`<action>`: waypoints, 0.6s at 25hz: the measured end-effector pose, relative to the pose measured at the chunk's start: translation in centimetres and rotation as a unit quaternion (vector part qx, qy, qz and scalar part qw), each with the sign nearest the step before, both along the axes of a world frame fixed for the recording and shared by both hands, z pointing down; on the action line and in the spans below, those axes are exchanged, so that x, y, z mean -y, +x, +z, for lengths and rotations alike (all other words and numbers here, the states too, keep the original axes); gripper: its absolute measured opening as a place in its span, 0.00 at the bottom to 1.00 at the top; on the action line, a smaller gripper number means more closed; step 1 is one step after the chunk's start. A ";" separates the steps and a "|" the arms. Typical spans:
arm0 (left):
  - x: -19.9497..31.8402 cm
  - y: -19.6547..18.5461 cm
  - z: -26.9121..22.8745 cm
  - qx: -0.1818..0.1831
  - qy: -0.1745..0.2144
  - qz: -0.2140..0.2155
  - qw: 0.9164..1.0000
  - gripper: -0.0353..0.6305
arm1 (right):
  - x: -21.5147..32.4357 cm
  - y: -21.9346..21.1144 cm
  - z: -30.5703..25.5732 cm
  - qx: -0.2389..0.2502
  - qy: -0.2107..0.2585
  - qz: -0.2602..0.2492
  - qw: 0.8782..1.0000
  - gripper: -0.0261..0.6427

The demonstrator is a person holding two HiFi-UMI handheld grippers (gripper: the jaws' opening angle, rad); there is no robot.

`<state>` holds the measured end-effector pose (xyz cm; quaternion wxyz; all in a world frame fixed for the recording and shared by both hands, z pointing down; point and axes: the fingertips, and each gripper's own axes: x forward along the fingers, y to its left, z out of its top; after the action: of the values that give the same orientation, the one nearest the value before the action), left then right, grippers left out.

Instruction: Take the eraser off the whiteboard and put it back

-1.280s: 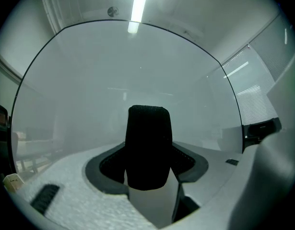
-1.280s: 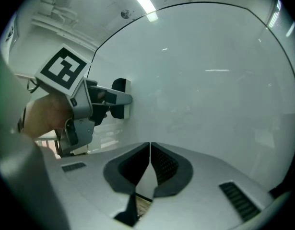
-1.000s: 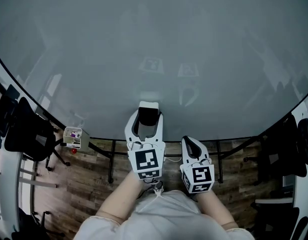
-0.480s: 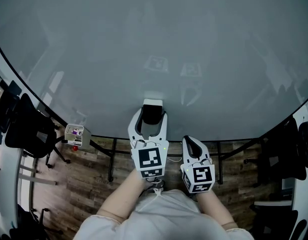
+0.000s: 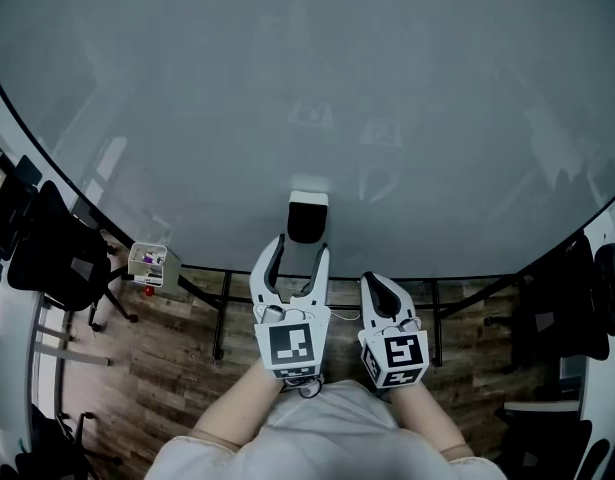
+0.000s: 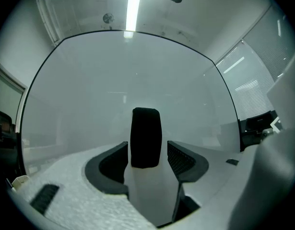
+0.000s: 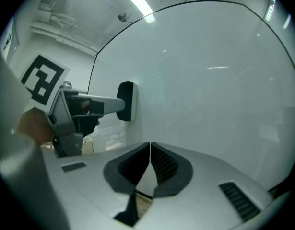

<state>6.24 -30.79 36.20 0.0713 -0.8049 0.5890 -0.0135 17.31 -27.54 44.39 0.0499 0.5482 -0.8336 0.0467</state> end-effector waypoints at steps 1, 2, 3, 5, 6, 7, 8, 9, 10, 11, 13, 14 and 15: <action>-0.3 -0.1 0.6 0.001 -0.006 0.001 1.000 0.46 | -0.2 -0.2 0.0 -0.001 0.000 -0.002 1.000 0.08; -0.5 -0.1 1.2 -0.001 -0.014 0.003 1.000 0.44 | -0.4 -0.4 0.1 -0.003 0.001 -0.004 1.000 0.08; -0.7 -0.2 1.9 -0.007 -0.023 0.005 1.000 0.40 | -0.6 -0.5 0.1 -0.005 0.000 -0.006 1.000 0.08; -1.3 -0.5 3.1 -0.020 -0.039 0.004 0.999 0.30 | -0.8 -0.6 0.3 -0.007 -0.001 -0.006 1.000 0.08; -1.6 -0.7 3.7 -0.025 -0.046 0.003 0.999 0.28 | -0.9 -0.7 0.4 -0.008 -0.002 -0.007 1.000 0.08; -1.9 -0.9 4.4 -0.031 -0.054 0.000 0.998 0.26 | -1.0 -0.8 0.6 -0.008 -0.003 -0.008 1.000 0.08; -2.2 -1.0 5.1 -0.035 -0.063 -0.003 0.997 0.23 | -1.2 -0.8 0.6 -0.006 -0.004 -0.009 1.000 0.08; -2.5 -1.2 5.7 -0.037 -0.071 -0.007 0.997 0.20 | -1.3 -0.9 0.7 -0.005 -0.004 -0.010 1.000 0.08; -2.8 -1.3 6.3 -0.038 -0.077 -0.010 0.996 0.16 | -1.5 -1.0 0.7 -0.003 -0.004 -0.011 1.000 0.08; -3.0 -1.5 6.7 -0.036 -0.082 -0.012 0.996 0.13 | -1.6 -1.1 0.7 -0.002 -0.003 -0.012 1.000 0.08; -3.4 -1.7 7.2 -0.029 -0.087 -0.014 0.996 0.09 | -1.9 -1.4 0.7 -0.002 -0.001 -0.012 1.000 0.08; -3.6 -1.7 7.2 -0.023 -0.086 -0.013 0.996 0.08 | -1.9 -1.4 0.7 -0.002 0.001 -0.012 1.000 0.08; -3.8 -1.7 7.1 -0.019 -0.083 -0.012 0.996 0.08 | -2.0 -1.5 0.7 -0.003 0.003 -0.011 1.000 0.08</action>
<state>4.56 -26.98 43.34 -0.0070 -0.8013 0.5963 -0.0479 15.82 -25.50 45.06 0.0515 0.5391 -0.8396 0.0424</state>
